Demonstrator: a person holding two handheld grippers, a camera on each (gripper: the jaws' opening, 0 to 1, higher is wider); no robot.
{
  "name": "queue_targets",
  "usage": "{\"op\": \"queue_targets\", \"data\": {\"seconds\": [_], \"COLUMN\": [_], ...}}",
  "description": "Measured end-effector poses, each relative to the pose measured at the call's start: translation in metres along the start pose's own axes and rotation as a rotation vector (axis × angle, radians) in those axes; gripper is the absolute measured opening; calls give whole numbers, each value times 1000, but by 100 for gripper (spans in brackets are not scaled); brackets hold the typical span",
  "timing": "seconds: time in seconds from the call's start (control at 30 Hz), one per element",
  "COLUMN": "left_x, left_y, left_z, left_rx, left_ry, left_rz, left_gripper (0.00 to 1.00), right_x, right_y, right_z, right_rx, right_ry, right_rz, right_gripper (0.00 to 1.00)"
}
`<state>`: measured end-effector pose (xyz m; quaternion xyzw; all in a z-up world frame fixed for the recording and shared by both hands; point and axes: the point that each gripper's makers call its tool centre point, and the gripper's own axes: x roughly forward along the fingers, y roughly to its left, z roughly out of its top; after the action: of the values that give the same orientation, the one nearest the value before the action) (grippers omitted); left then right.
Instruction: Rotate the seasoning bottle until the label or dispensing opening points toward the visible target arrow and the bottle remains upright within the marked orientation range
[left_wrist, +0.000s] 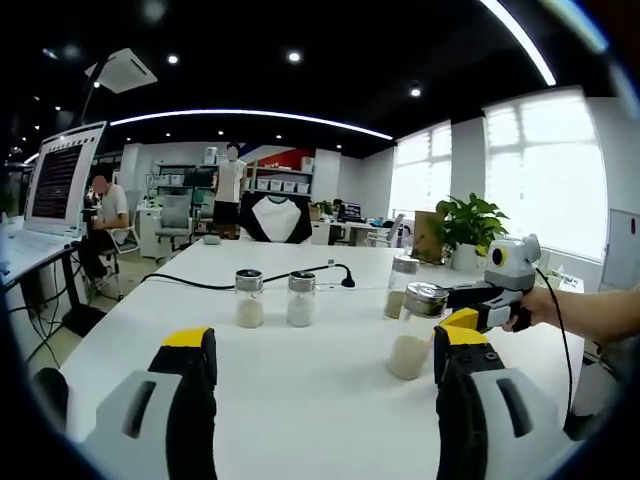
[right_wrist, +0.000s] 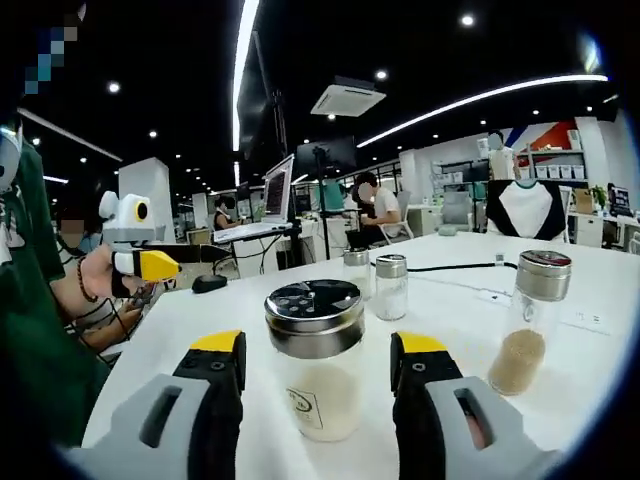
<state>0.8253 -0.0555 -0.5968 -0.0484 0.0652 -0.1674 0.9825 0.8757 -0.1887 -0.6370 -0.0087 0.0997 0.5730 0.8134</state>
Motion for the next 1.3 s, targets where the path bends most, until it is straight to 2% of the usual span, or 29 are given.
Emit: {"op": "queue_targets", "data": {"seconds": [0.13,0.33,0.53,0.7,0.73,0.8,1.0,1.3], "left_x": [0,-1,-2,0,0,0,0,1], "left_y": [0,-2,-2,-4,-4,-5,-4,-4], "left_z": [-1,1,4,4,4,3,1,5], "left_rx": [0,17,23,11,13,13,-10,0], "left_ry": [4,7,5,6,6,6,10,0], "left_rz": [-1,-11,-13,-21,-22,-22,-25,-23], "left_gripper": [95,96,95,95,95,95,94,94], "right_x": [7,13,11,13,14,14,15,16], "right_y": [1,-3,-2,1,7,4,4,3], "right_z": [-3,-15,-4,1,1,1,0,-1], "right_rx": [-3,18,33,12,-3,-32,-25,-21], "right_ry": [9,40,-5,-13,-14,-11,9,14], "right_rz": [45,57,72,92,124,104,94,81], "right_gripper": [57,53,52,44,42,41,41,41]}}
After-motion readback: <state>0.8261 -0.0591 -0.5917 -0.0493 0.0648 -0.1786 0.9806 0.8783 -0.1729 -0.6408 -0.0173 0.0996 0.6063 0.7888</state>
